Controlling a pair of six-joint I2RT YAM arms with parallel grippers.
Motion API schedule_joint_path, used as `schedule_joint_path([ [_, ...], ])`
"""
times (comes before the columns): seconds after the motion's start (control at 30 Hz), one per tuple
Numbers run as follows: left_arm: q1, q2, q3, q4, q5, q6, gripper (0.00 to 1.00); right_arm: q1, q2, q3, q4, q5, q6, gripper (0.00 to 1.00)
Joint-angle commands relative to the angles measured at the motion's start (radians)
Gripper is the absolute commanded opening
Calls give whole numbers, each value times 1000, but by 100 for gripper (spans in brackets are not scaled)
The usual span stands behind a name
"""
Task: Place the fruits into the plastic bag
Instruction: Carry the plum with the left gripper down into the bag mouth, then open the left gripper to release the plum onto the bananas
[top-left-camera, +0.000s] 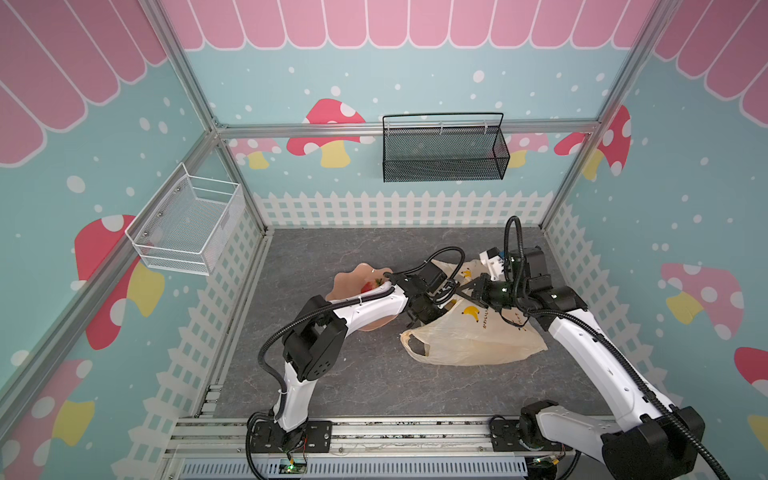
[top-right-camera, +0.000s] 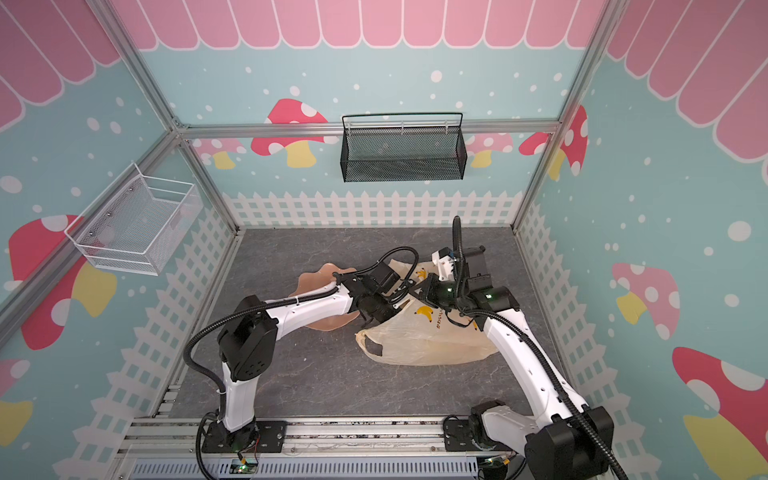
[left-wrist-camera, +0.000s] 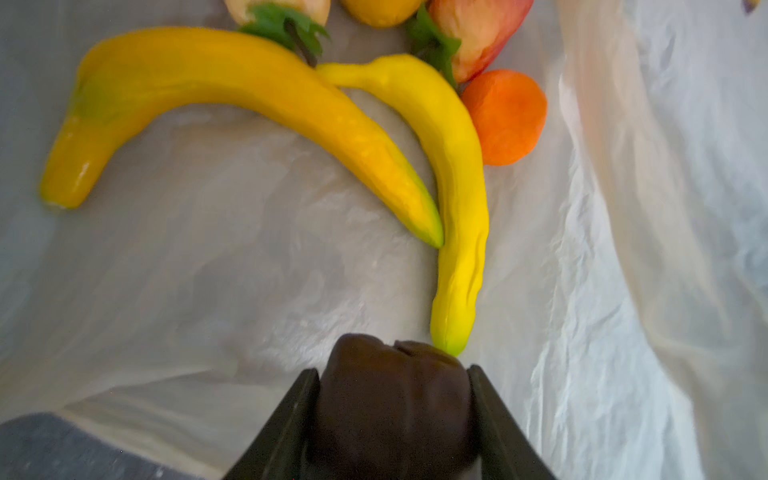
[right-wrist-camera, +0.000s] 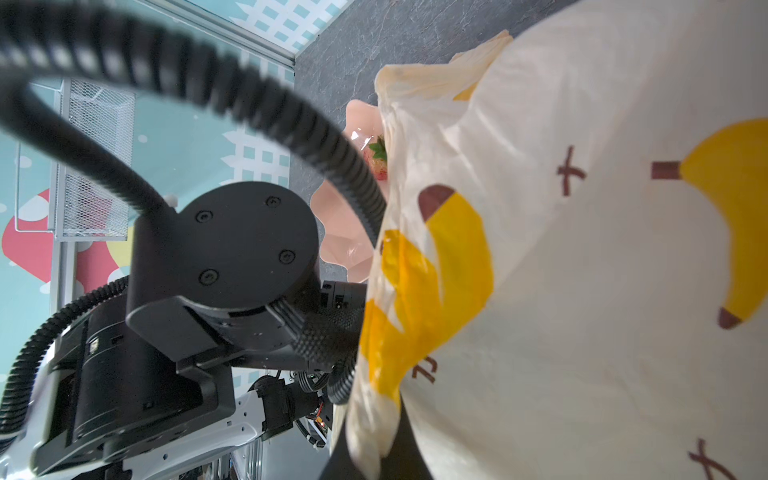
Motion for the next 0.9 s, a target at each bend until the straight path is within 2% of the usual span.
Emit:
schedule_joint_path([
  [0.0,-23,35,55,126,86,-89,32,5,-4,16,1,-2,6,0],
  [0.17,-43,95,94,220,137,-194,32,6,3,15,12,-10,13,0],
  [0.47,-74,192,150,375,164,-391,36,7,20,23,34,-26,27,0],
  [0.57,-77,214,166,379,177,-413,39,7,16,23,34,-24,28,0],
  [0.87,-71,178,133,380,150,-425,73,7,3,16,34,-16,27,0],
])
